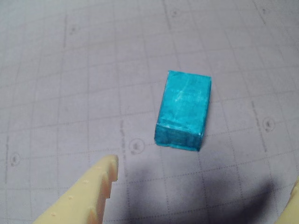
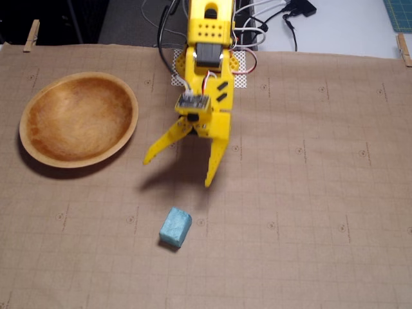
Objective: Grasp a blue block and put it in the bowl.
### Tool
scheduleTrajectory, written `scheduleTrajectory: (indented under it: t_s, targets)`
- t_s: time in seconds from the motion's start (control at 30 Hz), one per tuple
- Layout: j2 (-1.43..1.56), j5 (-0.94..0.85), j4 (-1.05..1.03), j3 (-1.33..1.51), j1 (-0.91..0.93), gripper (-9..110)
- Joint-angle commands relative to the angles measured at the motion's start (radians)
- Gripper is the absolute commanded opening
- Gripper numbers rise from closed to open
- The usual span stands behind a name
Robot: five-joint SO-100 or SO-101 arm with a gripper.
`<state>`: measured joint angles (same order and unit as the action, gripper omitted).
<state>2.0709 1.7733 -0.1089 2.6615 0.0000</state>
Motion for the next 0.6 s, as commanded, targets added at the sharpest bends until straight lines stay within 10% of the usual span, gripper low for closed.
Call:
scheduleTrajectory:
  t_s: [0.0,0.57]
  targets:
    - [-0.086,0.011,0.075,-0.097,0.003,49]
    - [-0.465,0.023,0.416,-0.181,-0.003,49]
